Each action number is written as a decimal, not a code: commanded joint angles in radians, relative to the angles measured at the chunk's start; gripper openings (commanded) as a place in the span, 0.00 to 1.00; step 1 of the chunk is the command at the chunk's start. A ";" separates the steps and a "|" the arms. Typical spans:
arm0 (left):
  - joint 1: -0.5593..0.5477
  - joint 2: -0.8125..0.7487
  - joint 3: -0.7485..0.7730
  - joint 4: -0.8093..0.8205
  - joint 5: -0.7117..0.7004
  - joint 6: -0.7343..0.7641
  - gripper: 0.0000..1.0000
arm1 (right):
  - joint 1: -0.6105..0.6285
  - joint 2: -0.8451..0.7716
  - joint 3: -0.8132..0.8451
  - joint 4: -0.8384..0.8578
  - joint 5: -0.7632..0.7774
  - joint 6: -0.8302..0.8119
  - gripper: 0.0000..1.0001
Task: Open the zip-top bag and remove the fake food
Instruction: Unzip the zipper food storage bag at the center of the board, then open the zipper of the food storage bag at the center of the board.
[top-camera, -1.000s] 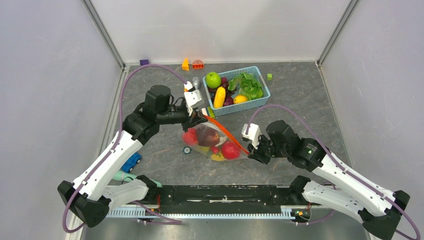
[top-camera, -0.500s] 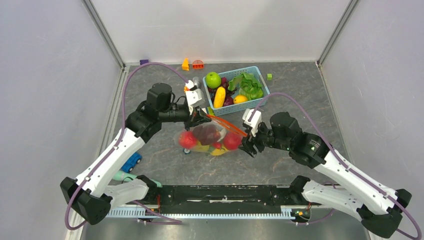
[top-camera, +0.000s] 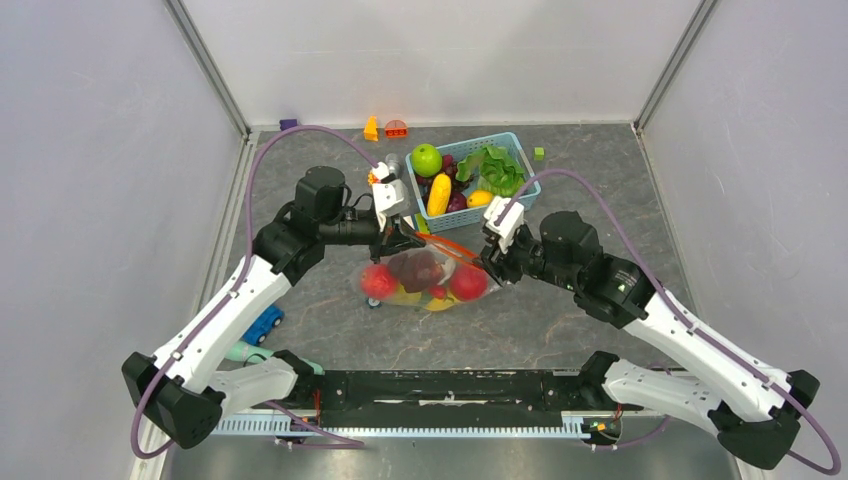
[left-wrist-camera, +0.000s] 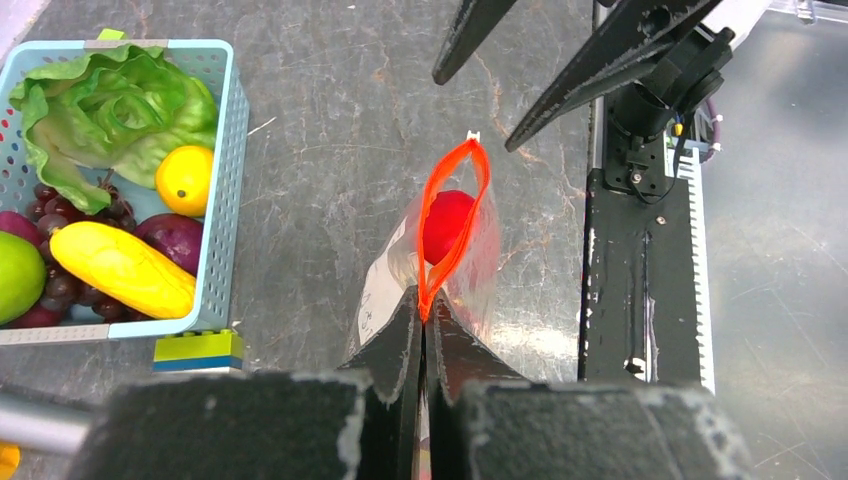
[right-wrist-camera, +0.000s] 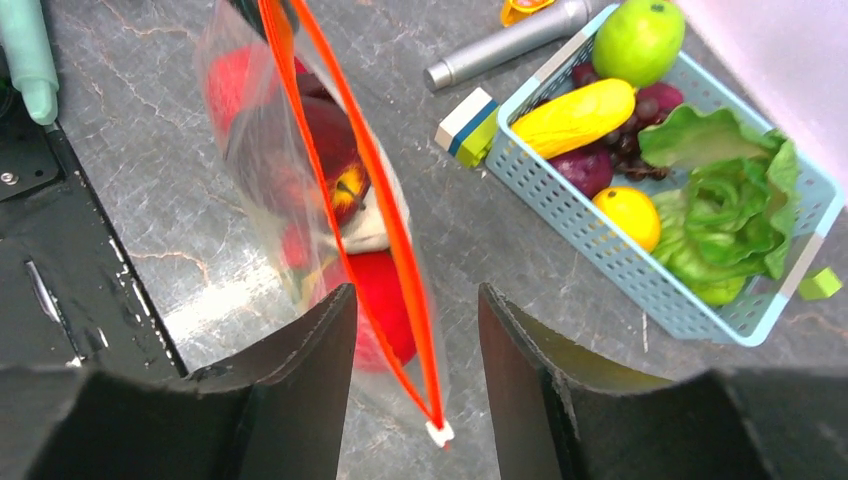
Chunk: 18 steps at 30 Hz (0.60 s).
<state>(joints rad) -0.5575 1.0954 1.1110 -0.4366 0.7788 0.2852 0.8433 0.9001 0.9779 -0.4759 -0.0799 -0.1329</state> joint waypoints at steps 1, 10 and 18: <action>0.000 0.005 0.007 0.068 0.089 -0.024 0.02 | -0.009 0.033 0.085 0.045 -0.017 -0.058 0.53; -0.021 0.012 0.018 0.033 0.123 0.002 0.02 | -0.013 0.063 0.100 0.001 -0.143 -0.082 0.51; -0.030 0.023 0.021 0.033 0.132 -0.001 0.02 | -0.013 0.049 0.040 0.003 -0.165 -0.075 0.54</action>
<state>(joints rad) -0.5804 1.1164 1.1110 -0.4389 0.8684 0.2859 0.8330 0.9649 1.0420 -0.4866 -0.2138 -0.2028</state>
